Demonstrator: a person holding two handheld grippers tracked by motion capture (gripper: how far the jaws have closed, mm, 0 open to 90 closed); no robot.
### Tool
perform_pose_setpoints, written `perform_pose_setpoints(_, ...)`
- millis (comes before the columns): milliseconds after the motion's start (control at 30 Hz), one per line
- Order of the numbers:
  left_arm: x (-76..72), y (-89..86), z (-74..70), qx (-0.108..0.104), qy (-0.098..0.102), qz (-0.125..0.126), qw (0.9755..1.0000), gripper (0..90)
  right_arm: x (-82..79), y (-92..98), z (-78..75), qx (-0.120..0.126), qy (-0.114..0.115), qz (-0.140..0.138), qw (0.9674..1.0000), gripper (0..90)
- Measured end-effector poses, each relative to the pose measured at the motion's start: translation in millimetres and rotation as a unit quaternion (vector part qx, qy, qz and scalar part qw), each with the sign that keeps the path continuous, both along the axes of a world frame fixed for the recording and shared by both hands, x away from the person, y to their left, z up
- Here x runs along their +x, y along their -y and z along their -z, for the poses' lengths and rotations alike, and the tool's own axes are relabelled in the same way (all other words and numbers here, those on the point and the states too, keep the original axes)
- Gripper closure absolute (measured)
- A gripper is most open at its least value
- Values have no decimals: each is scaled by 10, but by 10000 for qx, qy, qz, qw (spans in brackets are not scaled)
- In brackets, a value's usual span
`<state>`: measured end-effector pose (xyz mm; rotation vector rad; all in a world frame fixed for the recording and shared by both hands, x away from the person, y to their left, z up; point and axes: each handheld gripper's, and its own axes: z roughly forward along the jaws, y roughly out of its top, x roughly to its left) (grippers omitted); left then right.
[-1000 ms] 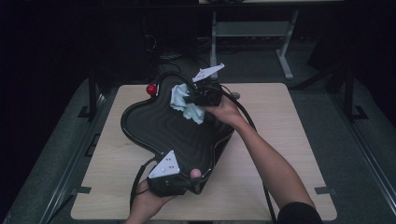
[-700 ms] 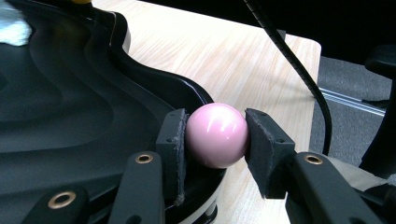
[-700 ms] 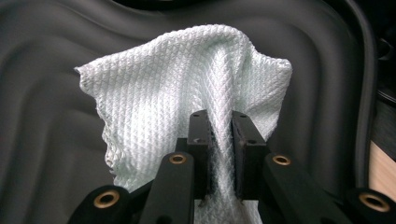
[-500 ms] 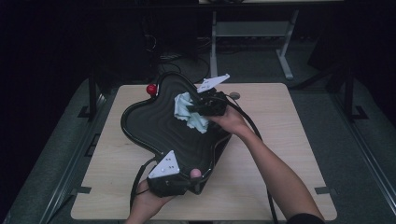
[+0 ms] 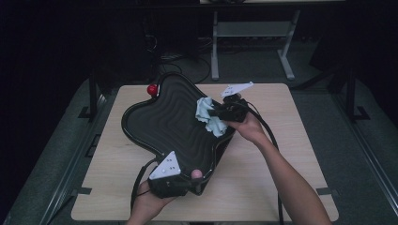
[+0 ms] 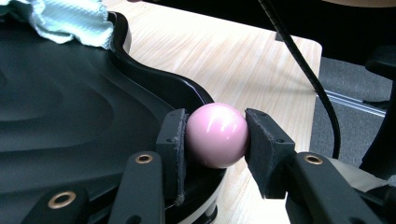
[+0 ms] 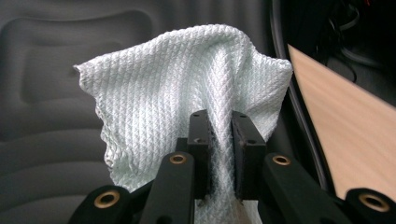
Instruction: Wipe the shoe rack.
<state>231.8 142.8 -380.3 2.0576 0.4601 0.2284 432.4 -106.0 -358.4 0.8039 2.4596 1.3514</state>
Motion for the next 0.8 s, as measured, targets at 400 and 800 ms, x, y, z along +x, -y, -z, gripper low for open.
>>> perform_pose_setpoints(400, 1, 0, 1, -3, -1, 5, 10000, 603, -189, 106, 69, -320, 99, -28, 9994, 797)
perform_pose_setpoints(800, -4, -1, 2, 6, 3, -10, 10000, 604, -290, 138, 103, -342, 68, -23, 9994, 798)
